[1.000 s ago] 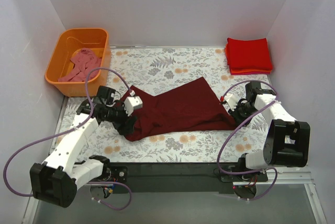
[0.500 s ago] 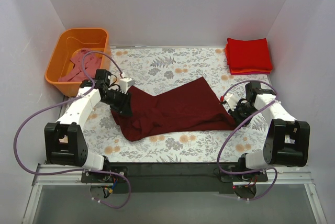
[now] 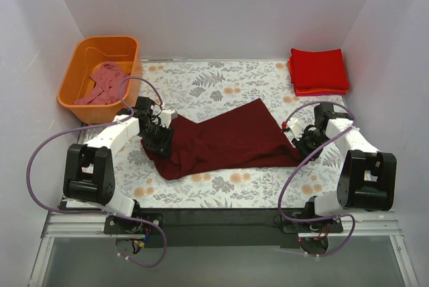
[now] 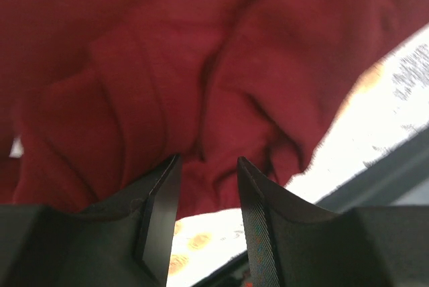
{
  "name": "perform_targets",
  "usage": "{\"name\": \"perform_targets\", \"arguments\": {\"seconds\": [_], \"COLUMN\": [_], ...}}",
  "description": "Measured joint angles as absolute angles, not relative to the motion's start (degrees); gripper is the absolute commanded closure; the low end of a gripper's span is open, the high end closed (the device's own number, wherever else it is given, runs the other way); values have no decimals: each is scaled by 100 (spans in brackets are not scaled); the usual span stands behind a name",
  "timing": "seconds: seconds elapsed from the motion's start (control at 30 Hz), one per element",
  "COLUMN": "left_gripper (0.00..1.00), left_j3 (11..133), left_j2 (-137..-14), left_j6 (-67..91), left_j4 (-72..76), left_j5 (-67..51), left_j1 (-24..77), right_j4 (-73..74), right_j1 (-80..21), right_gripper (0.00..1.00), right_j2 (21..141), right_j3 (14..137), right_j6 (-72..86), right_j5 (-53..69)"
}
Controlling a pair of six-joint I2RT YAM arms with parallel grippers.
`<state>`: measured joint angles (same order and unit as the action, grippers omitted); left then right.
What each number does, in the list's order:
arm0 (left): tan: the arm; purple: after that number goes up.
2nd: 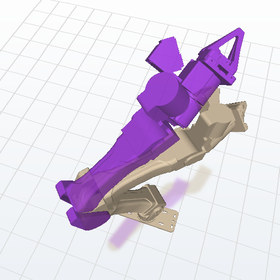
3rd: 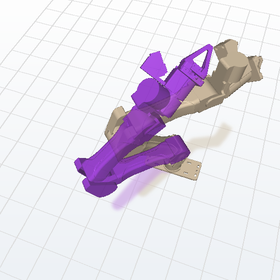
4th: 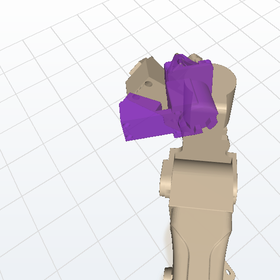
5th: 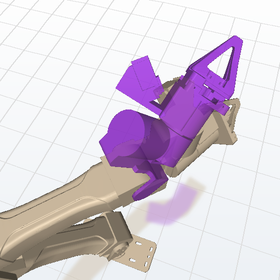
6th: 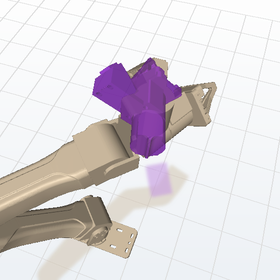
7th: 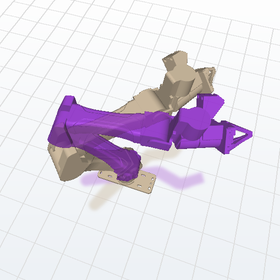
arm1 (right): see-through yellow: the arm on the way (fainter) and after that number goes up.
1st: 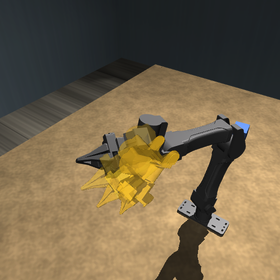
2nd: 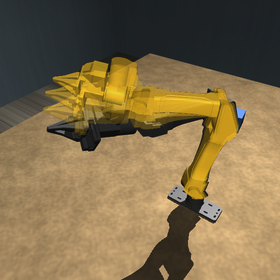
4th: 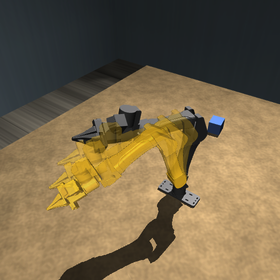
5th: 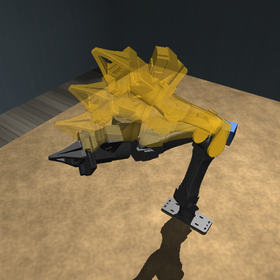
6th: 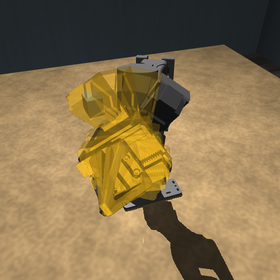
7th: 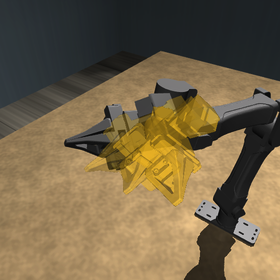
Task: Fold and stack the t-shirts
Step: Flatten the tshirt out
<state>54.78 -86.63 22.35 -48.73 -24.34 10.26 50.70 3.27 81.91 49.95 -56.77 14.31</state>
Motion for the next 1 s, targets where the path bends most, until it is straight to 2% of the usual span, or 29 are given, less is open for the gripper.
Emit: {"name": "perform_targets", "arguments": {"seconds": [0.23, 0.63, 1.0], "left_gripper": [64, 72, 78], "left_j3": [5478, 5476, 5476], "left_j2": [-8790, -8871, -8860], "left_j6": [2460, 2556, 2661], "left_j4": [-4504, -4425, -4287], "left_j5": [-2193, -2515, -2274], "left_j1": [1024, 1380, 1376], "right_j4": [5089, 5103, 5105], "right_j1": [327, 327, 331], "right_gripper": [99, 99, 99], "right_j2": [8193, 8309, 8329], "right_j3": [5026, 5098, 5100], "right_j6": [-5675, -5642, -5610], "right_j5": [1431, 1450, 1455]}}
